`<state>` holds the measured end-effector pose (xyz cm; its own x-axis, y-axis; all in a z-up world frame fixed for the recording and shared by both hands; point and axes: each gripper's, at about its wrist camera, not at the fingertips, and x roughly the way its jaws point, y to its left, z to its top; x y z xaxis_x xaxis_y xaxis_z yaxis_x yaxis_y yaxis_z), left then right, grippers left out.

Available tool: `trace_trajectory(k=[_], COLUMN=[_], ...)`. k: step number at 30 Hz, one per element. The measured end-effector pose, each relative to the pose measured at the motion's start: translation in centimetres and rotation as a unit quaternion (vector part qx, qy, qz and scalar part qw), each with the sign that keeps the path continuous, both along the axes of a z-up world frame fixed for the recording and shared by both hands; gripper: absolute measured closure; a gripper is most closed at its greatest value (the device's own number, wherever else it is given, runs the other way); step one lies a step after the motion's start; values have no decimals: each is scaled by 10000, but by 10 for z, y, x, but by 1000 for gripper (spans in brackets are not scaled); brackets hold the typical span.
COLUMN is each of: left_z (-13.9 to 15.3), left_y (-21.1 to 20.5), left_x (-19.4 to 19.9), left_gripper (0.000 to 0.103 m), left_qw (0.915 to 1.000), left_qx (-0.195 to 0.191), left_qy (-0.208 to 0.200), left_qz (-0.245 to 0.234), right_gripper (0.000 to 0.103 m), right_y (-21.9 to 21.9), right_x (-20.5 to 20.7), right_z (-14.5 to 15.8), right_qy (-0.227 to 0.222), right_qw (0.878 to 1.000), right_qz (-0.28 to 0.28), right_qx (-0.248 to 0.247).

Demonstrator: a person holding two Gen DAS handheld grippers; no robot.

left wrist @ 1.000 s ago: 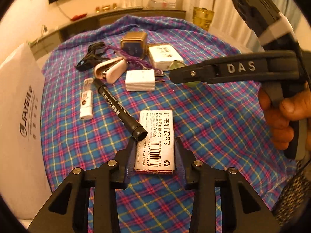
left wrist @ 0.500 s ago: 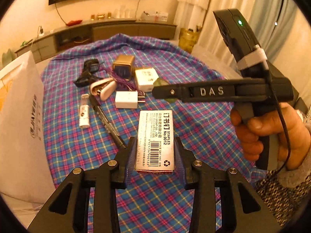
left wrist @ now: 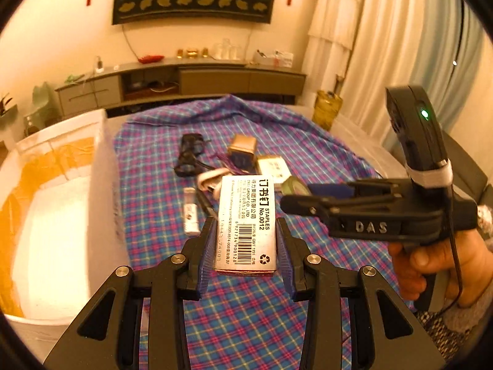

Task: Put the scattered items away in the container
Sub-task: 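Carry the staples box and tape roll over the white foam container with both grippers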

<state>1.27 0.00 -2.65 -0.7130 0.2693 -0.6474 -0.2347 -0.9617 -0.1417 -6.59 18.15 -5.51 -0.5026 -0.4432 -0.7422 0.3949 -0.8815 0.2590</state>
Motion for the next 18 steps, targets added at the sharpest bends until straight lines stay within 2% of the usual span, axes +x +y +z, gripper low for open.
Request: trace_trajectory(k=[18], left_z=[42], left_y=[-64], left_x=[13], left_gripper=[64], left_qw=[9959], left_qx=[571], left_qy=[430], left_qz=[554], right_gripper=[53], right_y=[-65], right_x=[31], right_z=[42], right_qy=[489], right_qw=[9984], right_qz=[249], right_qx=[101])
